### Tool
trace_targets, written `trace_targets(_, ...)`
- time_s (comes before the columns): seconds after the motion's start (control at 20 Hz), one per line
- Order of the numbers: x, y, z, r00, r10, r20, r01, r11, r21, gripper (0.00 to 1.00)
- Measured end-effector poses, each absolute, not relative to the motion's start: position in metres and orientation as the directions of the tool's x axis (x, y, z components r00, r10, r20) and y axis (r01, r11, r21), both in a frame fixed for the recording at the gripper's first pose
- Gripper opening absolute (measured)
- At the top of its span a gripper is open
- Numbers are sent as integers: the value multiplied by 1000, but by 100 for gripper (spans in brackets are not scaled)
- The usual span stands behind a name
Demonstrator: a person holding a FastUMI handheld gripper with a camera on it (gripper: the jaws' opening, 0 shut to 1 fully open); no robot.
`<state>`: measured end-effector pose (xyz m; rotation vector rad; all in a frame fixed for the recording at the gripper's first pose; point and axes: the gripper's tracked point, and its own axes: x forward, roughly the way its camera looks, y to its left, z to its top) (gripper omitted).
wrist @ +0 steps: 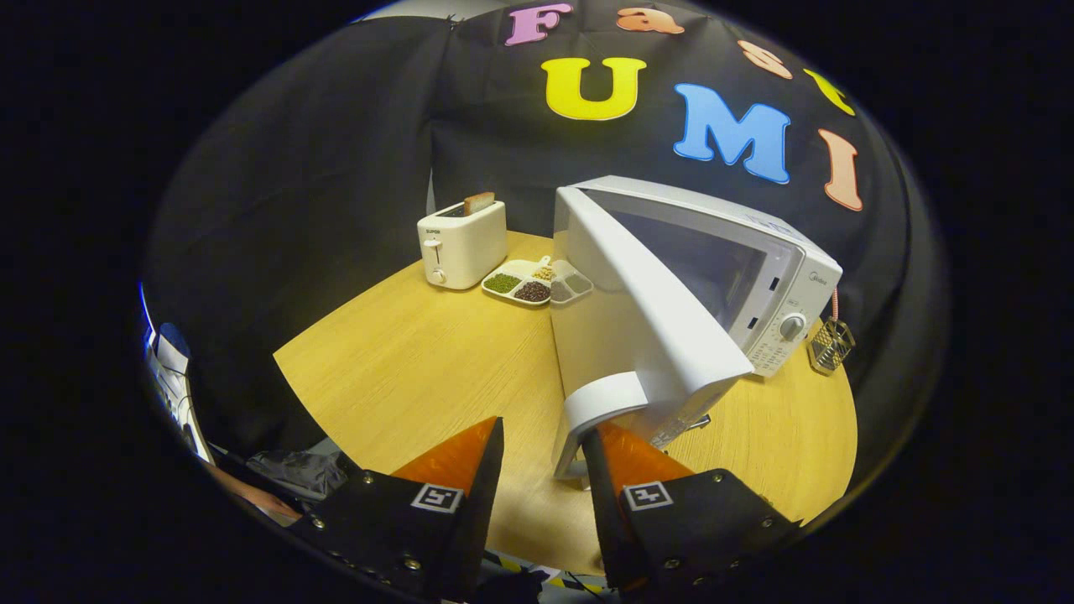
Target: Open the microwave, put the food inside, and close the microwave door.
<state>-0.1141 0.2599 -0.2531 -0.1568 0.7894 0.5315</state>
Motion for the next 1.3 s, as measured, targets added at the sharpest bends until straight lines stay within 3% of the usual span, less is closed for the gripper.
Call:
trace_targets(0.4,-140,294,-246,555,413,-722,-560,828,43,55)
trace_targets(0.95,-173,387,-231,431,632,-644,-691,690,215,55)
trace_targets(1.2,-174,434,-209,354,755,-551,-752,580,312,55)
trace_targets(1.25,-179,445,-197,334,791,-513,-759,548,350,59)
trace_targets(1.3,-182,453,-183,314,824,-471,-765,514,389,72)
